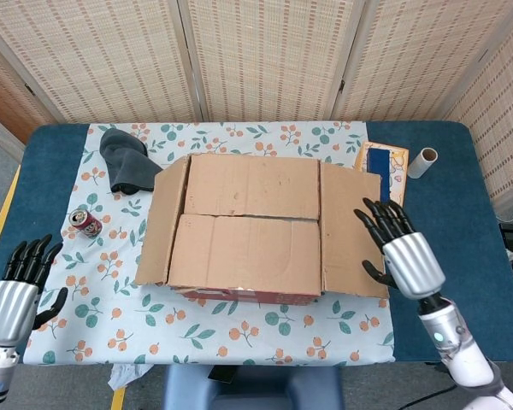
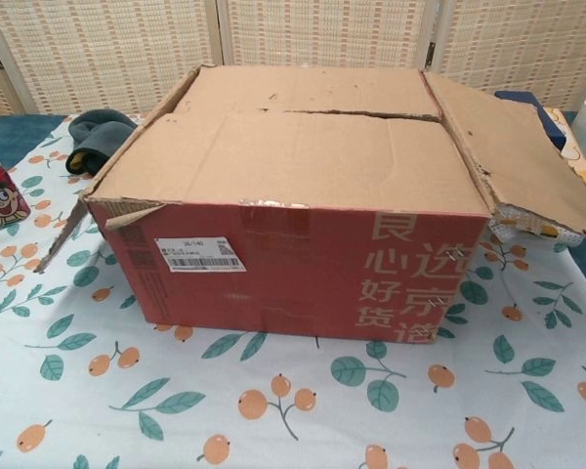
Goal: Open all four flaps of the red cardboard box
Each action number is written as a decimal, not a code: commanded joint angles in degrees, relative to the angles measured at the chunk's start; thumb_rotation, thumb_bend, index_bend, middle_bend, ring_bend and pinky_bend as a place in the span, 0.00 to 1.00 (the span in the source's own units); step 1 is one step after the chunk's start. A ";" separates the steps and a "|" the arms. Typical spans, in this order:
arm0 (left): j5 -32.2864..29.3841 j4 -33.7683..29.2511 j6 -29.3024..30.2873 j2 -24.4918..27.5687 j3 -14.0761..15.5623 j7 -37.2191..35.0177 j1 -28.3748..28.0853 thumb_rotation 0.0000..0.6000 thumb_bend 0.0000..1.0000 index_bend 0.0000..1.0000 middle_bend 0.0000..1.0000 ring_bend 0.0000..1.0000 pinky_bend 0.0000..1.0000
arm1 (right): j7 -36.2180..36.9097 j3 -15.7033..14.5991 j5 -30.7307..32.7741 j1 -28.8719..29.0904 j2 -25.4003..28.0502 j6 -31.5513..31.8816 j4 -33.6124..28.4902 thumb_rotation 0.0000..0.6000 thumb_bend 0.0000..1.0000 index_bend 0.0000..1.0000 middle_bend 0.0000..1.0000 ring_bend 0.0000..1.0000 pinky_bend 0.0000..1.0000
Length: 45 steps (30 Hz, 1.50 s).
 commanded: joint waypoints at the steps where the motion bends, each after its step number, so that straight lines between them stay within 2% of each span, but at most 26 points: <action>1: 0.53 1.69 0.86 -0.75 0.36 -1.98 1.16 1.00 0.46 0.00 0.00 0.00 0.00 | -5.19 3.73 5.19 5.35 -3.71 -4.83 -0.70 1.00 0.34 0.00 0.00 0.00 0.00; 6: 0.02 4.25 1.40 -1.12 -0.14 -5.97 2.10 1.00 0.46 0.00 0.00 0.00 0.00 | -8.77 6.10 10.29 10.18 -8.89 -8.25 2.83 1.00 0.34 0.00 0.00 0.00 0.00; 17: 0.31 5.02 1.21 0.35 -1.06 -11.05 2.56 1.00 0.46 0.00 0.00 0.00 0.00 | -11.89 8.13 15.56 16.54 -16.57 -10.01 11.03 1.00 0.33 0.00 0.00 0.00 0.00; 27: -0.59 5.45 0.81 0.39 -2.19 -11.26 3.01 1.00 0.46 0.00 0.00 0.00 0.00 | -12.05 8.52 19.31 20.29 -20.14 -12.19 16.61 1.00 0.34 0.00 0.00 0.00 0.00; 39: -0.67 5.89 0.27 0.51 -2.92 -12.48 3.13 1.00 0.46 0.00 0.00 0.00 0.00 | -12.20 7.23 21.14 22.55 -22.42 -13.16 20.47 1.00 0.33 0.00 0.00 0.00 0.00; 45: -0.86 5.99 0.01 0.58 -3.32 -12.78 3.14 1.00 0.46 0.00 0.00 0.00 0.00 | -11.58 8.11 22.49 24.61 -24.46 -14.07 24.99 1.00 0.34 0.00 0.00 0.00 0.00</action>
